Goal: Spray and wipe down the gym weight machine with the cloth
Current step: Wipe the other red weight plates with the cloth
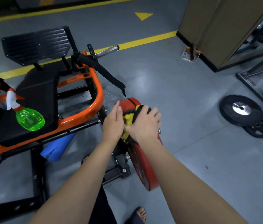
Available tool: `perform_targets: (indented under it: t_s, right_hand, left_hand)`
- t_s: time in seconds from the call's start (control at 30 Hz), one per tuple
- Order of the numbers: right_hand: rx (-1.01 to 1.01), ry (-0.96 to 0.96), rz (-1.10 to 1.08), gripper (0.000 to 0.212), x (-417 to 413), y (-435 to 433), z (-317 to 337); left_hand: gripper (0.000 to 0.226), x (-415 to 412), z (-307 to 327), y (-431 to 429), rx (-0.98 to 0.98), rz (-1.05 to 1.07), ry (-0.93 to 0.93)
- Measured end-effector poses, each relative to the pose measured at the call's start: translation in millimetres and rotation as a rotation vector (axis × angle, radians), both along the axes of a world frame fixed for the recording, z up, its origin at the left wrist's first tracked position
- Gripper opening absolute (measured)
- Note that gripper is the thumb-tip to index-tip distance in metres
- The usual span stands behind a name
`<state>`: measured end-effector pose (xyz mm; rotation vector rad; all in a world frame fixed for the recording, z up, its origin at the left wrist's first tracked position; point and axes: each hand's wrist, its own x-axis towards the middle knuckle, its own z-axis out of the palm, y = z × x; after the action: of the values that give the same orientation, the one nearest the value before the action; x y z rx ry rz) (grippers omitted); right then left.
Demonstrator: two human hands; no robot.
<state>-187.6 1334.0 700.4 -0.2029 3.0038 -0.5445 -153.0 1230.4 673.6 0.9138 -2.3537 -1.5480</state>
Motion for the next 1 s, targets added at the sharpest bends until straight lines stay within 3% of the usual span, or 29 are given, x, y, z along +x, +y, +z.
perform_targets:
  t_s: [0.17,0.33,0.47,0.6,0.77,0.87,0.93,1.0]
  right_hand:
    - [-0.026,-0.112,0.055,0.092,-24,-19,10]
    - [-0.124,-0.012,-0.010,0.101,36,35,0]
    - [-0.052,-0.026,-0.017,0.109,58,63,-4]
    - [0.010,-0.057,-0.026,0.109,63,62,-4]
    - [0.072,-0.167,-0.048,0.133,50,57,-5]
    - [0.102,-0.200,-0.043,0.117,36,40,1]
    - [0.107,-0.210,-0.041,0.096,23,26,4]
    - [0.095,-0.215,-0.041,0.088,8,12,9]
  left_hand:
    - [0.044,40,13,1,-0.048,-0.045,0.087]
    - [0.047,32,30,-6,-0.110,-0.187,0.029]
    - [0.054,21,31,30,-0.217,-0.453,-0.144]
    - [0.057,29,18,51,-0.258,-0.460,-0.178]
    - [0.055,32,15,40,-0.245,-0.551,-0.173]
    - [0.051,24,15,31,-0.138,-0.469,-0.118]
    - [0.048,24,13,27,-0.086,-0.341,-0.054]
    - [0.045,32,13,25,-0.014,-0.180,0.023]
